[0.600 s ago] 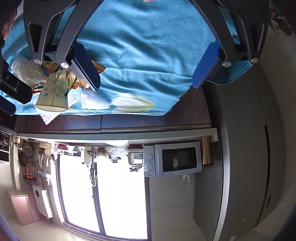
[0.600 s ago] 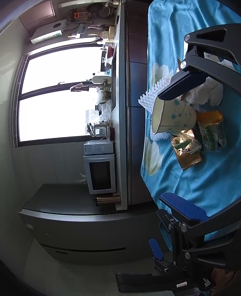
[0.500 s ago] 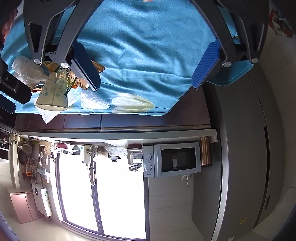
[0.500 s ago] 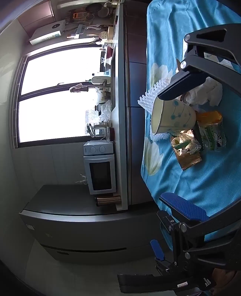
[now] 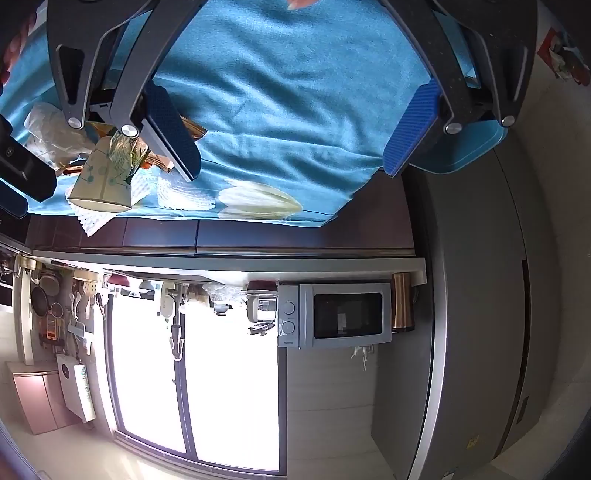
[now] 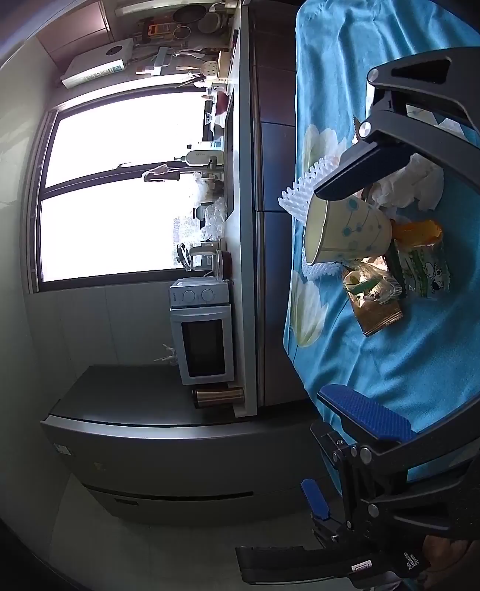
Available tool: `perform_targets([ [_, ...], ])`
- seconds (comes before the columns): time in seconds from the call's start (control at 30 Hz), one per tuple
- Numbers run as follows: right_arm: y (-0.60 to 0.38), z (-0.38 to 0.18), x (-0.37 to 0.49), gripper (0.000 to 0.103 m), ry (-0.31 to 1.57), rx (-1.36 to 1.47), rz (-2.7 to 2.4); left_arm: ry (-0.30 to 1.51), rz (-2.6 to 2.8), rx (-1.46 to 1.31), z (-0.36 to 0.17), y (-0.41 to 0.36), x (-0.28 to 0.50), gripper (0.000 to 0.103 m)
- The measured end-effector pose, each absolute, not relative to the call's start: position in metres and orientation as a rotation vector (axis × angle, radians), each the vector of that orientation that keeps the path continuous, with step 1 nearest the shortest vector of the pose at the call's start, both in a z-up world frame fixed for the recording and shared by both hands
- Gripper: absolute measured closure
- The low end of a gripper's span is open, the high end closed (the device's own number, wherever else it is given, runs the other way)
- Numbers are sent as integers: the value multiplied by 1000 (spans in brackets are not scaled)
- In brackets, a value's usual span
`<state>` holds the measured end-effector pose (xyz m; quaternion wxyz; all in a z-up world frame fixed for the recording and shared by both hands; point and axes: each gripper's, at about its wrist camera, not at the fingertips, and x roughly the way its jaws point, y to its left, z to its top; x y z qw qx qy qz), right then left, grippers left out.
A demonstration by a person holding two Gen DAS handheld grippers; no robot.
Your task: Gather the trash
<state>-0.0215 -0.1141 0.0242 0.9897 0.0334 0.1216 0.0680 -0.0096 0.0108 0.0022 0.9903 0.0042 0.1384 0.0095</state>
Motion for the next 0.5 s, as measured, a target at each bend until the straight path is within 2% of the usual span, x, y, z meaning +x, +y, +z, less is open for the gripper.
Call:
perform_targets([
  [0.5, -112, 26, -22, 7, 238, 61, 134, 253, 14, 15, 3, 9, -13, 6],
])
